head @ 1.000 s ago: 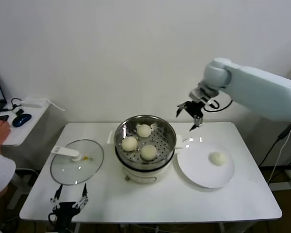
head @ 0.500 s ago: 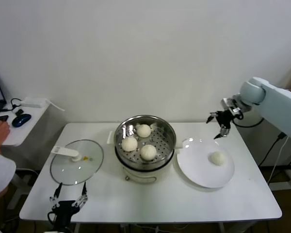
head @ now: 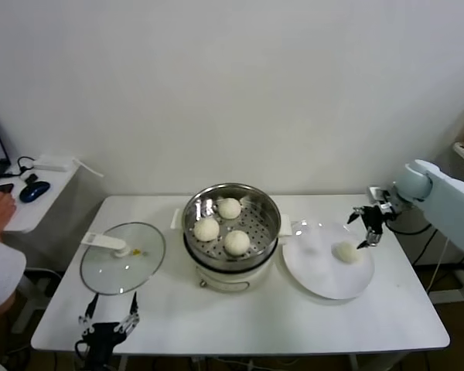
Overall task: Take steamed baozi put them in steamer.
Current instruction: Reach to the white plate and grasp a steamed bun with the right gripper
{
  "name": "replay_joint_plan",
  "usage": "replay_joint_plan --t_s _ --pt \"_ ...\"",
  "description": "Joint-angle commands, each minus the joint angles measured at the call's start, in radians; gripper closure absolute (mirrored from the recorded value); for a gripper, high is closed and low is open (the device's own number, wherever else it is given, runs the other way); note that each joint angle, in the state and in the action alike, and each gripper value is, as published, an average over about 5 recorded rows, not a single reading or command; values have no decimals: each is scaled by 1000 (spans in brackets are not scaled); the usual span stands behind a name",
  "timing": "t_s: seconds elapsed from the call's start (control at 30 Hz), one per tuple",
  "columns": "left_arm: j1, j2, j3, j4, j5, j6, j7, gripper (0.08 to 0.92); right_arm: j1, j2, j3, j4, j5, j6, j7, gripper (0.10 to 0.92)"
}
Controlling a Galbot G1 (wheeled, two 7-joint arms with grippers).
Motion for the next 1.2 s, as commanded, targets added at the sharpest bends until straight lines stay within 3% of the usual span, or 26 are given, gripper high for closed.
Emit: replay_joint_plan --t_s 0.03,0.5,1.2 --pt "5 -2 -2 4 -2 -1 -3 177 -133 60 139 -116 -85 4 0 203" --pt "2 -1 -11 14 -10 1 -4 177 -139 197 201 -276 -267 93 -21 203" --pt "4 -1 -16 27 -16 -3 -6 177 -153 248 214 -326 -305 108 -54 203"
